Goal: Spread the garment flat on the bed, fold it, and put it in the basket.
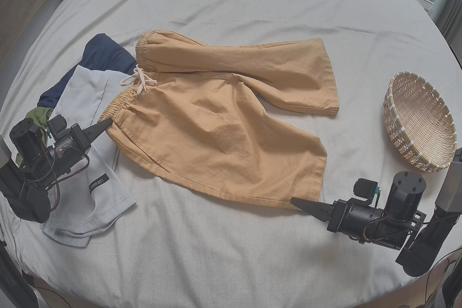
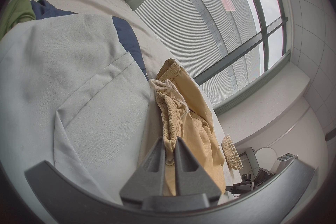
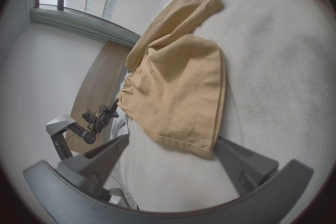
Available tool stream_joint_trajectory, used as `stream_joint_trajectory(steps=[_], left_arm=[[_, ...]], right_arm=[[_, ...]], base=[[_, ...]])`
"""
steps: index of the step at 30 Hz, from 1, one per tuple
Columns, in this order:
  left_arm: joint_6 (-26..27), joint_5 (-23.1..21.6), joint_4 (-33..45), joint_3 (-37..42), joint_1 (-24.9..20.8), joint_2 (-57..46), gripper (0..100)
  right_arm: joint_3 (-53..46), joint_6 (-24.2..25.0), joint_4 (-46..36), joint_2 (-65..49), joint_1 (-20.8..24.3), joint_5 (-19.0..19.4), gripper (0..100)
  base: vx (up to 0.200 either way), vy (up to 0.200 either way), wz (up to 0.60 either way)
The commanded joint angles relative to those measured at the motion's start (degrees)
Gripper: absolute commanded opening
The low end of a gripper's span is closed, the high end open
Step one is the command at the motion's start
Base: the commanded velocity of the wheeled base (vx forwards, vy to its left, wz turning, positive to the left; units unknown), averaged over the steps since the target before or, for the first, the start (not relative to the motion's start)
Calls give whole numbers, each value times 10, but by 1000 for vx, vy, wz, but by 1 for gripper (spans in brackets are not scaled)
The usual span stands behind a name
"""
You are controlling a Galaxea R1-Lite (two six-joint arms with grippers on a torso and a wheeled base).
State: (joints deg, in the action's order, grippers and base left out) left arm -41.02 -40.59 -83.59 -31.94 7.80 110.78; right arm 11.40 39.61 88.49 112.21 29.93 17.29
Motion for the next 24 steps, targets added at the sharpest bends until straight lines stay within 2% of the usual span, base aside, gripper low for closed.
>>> stream_joint_trajectory(steps=[1, 7, 13, 16, 24], left_arm=[[1, 0, 0, 0, 0, 1, 0], [1, 0, -1, 5, 0, 4, 0], [-3, -10, 6, 37, -2, -6, 0], [-3, -30, 26, 71, -9, -28, 0], [-3, -34, 87, 108, -11, -67, 0]], right_arm=[[-4, 0, -1, 4, -5, 0, 0], [-16, 0, -1, -1, -10, 0, 0], [-42, -1, -2, -22, -36, 0, 0], [-72, -5, -2, -45, -54, 0, 0], [-114, -25, -12, -64, -71, 2, 0]], base=[[0, 0, 0], [0, 0, 0], [0, 0, 0], [0, 0, 0], [0, 0, 0]])
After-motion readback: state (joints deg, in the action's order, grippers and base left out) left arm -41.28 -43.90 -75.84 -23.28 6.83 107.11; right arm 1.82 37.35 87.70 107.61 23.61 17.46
